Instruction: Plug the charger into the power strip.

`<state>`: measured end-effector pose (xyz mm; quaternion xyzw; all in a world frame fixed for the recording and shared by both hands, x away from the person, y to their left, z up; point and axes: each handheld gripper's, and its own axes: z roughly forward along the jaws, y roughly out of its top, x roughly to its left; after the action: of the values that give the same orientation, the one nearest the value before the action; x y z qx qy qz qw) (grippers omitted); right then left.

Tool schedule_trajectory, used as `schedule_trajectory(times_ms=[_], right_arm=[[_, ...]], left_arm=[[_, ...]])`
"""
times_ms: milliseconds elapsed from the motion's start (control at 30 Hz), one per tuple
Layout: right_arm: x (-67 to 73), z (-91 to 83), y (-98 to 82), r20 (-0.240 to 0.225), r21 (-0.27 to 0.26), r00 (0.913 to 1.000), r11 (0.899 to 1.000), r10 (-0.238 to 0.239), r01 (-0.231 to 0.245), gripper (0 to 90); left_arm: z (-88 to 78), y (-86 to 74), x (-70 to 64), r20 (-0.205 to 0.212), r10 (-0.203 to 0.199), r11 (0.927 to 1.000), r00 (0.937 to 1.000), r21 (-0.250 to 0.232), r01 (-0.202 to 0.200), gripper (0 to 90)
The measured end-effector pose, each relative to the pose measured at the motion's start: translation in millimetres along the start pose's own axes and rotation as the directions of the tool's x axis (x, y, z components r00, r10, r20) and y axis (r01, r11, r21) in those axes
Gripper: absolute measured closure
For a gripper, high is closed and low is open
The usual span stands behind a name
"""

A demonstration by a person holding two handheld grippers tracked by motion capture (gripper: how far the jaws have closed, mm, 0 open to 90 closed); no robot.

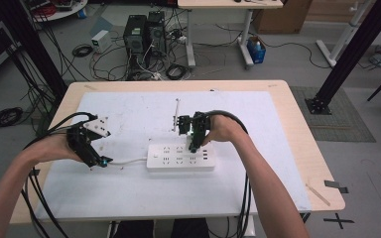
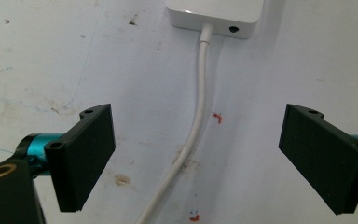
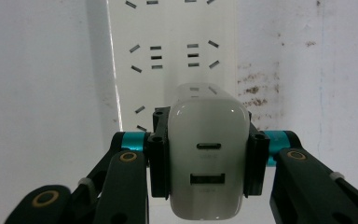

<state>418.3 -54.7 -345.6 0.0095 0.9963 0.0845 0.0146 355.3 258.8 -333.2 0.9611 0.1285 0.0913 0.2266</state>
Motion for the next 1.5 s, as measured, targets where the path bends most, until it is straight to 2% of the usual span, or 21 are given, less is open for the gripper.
schedule_trajectory(times_ms=[100,200,333,567,767,900,967,1067,1100,1133,1200,1300,1433,1467,1500], right_arm=[[0.5,3.0,0.8,-0.015,0.000,0.9996,1.000,-0.025,0.025,62.0],[-1.0,4.2,0.1,-0.008,0.006,0.9996,1.000,-0.027,0.027,62.0],[-3.2,6.3,-0.7,-0.024,-0.001,0.9990,0.999,-0.036,0.036,62.0],[-5.1,15.0,0.8,-0.017,0.034,0.9978,0.997,-0.064,0.064,62.0],[-6.0,15.9,1.6,-0.021,0.022,0.9981,0.998,-0.058,0.058,62.1],[-2.7,17.9,5.8,-0.002,0.041,0.9978,0.997,-0.066,0.066,62.1],[-1.5,25.3,6.8,0.001,0.075,0.9964,0.994,-0.085,0.084,62.1],[-2.9,24.9,2.7,-0.005,0.042,0.9978,0.997,-0.067,0.067,62.1],[-3.8,24.7,-0.3,-0.007,0.023,0.9984,0.998,-0.057,0.057,62.1],[-3.8,24.6,-2.8,-0.011,0.005,0.9990,0.999,-0.043,0.043,62.2],[-0.4,24.9,-5.9,0.009,-0.017,0.9990,0.999,-0.043,0.043,62.3],[3.5,25.2,-3.7,0.032,0.004,0.9977,0.998,-0.059,0.059,62.4],[-0.1,25.6,-3.8,0.014,-0.001,0.9988,0.999,-0.047,0.047,62.4],[-0.5,25.8,-4.3,0.010,-0.007,0.9992,0.999,-0.038,0.038,62.5],[-1.2,26.0,-4.8,0.008,-0.011,0.9988,0.999,-0.047,0.048,62.5]], left_arm=[[-1.9,-1.2,-0.3,-0.008,-0.005,1.0000,1.0000,0.001,0.005,10.7],[-3.1,-1.7,-0.4,-0.012,-0.008,1.0000,0.9999,0.003,0.008,10.8],[-3.3,-2.5,-1.0,-0.017,-0.007,1.0000,0.9998,0.005,0.007,10.7],[-2.0,-3.6,-1.8,-0.016,-0.009,0.9999,0.9998,0.012,0.009,10.8],[1.1,-2.7,-2.7,-0.012,-0.008,0.9998,0.9999,0.016,0.008,10.8],[1.7,-1.5,-3.5,-0.011,-0.004,0.9999,0.9999,0.011,0.005,10.8],[1.3,-1.6,-3.5,-0.011,-0.001,0.9999,0.9999,0.013,0.001,10.8],[0.9,-2.8,-4.3,-0.015,-0.013,0.9999,0.9998,0.005,0.013,10.8],[0.1,-3.0,-3.5,-0.015,-0.001,0.9999,0.9999,0.016,0.001,10.8],[0.5,-3.4,-3.6,-0.015,-0.006,0.9999,0.9999,0.009,0.006,10.8],[0.7,-3.6,-3.4,-0.015,-0.003,0.9999,0.9999,0.015,0.003,10.8],[2.9,-3.7,-4.2,-0.012,-0.002,0.9999,0.9999,0.015,0.002,10.8],[4.2,-3.0,-4.2,-0.008,0.002,0.9999,1.0000,0.017,-0.002,10.8],[5.2,-3.0,-4.3,-0.010,-0.010,0.9999,0.9999,0.006,0.010,10.8],[4.6,-2.8,-3.3,-0.011,0.001,0.9999,0.9999,0.016,-0.001,10.8]])
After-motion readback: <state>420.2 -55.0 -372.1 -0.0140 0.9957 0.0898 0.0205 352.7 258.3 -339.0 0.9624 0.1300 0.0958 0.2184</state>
